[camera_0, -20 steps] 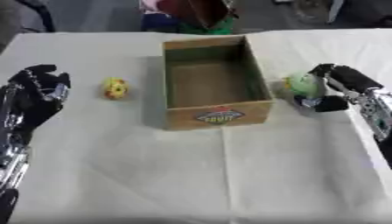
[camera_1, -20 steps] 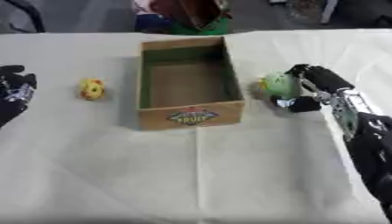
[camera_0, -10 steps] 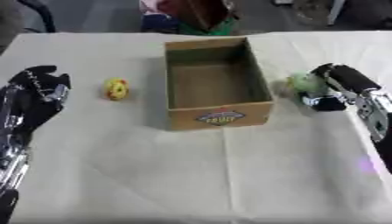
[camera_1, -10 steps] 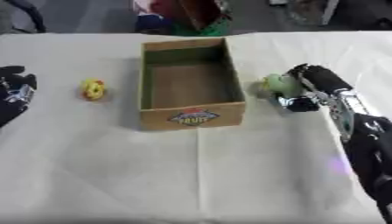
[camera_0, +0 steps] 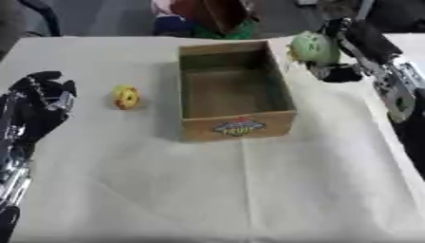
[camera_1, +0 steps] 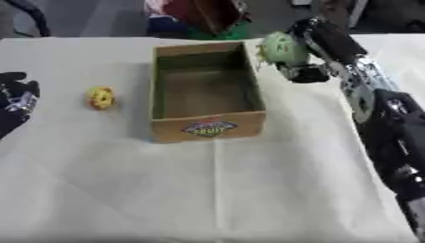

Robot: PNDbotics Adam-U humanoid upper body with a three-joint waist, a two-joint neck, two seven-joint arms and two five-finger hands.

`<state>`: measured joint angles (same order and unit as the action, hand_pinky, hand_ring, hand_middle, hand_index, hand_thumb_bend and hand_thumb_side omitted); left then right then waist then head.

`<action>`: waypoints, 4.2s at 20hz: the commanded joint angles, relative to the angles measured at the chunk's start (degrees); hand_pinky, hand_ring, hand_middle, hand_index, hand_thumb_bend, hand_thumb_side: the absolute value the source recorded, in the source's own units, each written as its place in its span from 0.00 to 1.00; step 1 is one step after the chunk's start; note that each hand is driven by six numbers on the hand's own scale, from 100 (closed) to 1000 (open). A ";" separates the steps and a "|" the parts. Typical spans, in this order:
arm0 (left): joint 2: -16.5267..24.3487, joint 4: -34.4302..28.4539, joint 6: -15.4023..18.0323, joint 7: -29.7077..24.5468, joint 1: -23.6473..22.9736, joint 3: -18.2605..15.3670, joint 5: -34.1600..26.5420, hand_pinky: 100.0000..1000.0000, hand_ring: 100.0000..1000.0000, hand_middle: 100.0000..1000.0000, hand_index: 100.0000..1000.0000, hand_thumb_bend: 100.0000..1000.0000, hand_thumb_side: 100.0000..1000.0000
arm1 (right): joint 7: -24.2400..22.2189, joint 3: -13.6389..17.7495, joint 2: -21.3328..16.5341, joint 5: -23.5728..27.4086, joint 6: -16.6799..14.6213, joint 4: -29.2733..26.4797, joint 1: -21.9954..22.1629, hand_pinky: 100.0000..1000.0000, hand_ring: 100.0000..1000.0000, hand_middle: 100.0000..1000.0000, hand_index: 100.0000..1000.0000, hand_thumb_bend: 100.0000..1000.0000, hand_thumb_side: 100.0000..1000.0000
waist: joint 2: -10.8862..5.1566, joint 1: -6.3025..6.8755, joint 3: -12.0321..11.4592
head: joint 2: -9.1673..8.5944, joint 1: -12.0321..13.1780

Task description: Pick up objects on the table and place them in the box.

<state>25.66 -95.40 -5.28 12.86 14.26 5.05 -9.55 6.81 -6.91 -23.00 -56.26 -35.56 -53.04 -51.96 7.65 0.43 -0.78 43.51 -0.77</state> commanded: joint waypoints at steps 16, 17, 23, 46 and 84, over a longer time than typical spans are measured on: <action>0.60 -1.08 -0.05 -0.97 1.97 0.46 0.00 0.65 0.58 0.48 0.69 0.18 0.12 | -13.15 -4.72 5.05 3.13 -6.05 1.66 -2.77 0.43 0.46 0.48 0.64 0.10 0.52 | -0.28 0.05 -1.81 | -1.03 -1.07; 0.59 -1.06 -0.04 -1.02 2.03 0.48 0.00 0.65 0.58 0.48 0.69 0.18 0.12 | -13.04 -5.08 5.27 2.86 -6.62 1.31 -2.76 0.44 0.46 0.49 0.65 0.12 0.54 | -0.29 0.08 -1.76 | -1.05 -1.07; 0.58 -0.98 -0.02 -1.15 2.03 0.54 0.02 0.65 0.58 0.48 0.70 0.18 0.12 | -11.94 -7.33 5.92 2.74 -9.57 -2.32 -2.75 0.49 0.51 0.55 0.70 0.17 0.58 | -0.40 0.13 -1.48 | -1.06 -1.16; 0.51 -0.90 -0.09 -1.60 2.08 0.62 0.14 0.65 0.58 0.48 0.70 0.18 0.12 | -16.76 -6.33 6.62 -0.53 -9.86 0.81 -1.76 0.68 0.78 0.81 0.85 0.39 0.65 | -0.40 0.30 -1.17 | -1.05 -1.05; 14.19 12.33 -3.67 -9.59 16.28 7.05 11.48 0.67 0.63 0.56 0.75 0.23 0.12 | -13.02 -2.24 -2.23 21.35 5.23 -18.96 2.25 0.63 0.74 0.73 0.79 0.21 0.39 | -1.01 -0.15 4.27 | -0.63 1.90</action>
<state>36.93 -83.74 -8.56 4.16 29.45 11.62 1.04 -5.97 -9.26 -23.53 -36.28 -30.77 -69.93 -48.83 7.68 0.22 3.58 42.80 0.86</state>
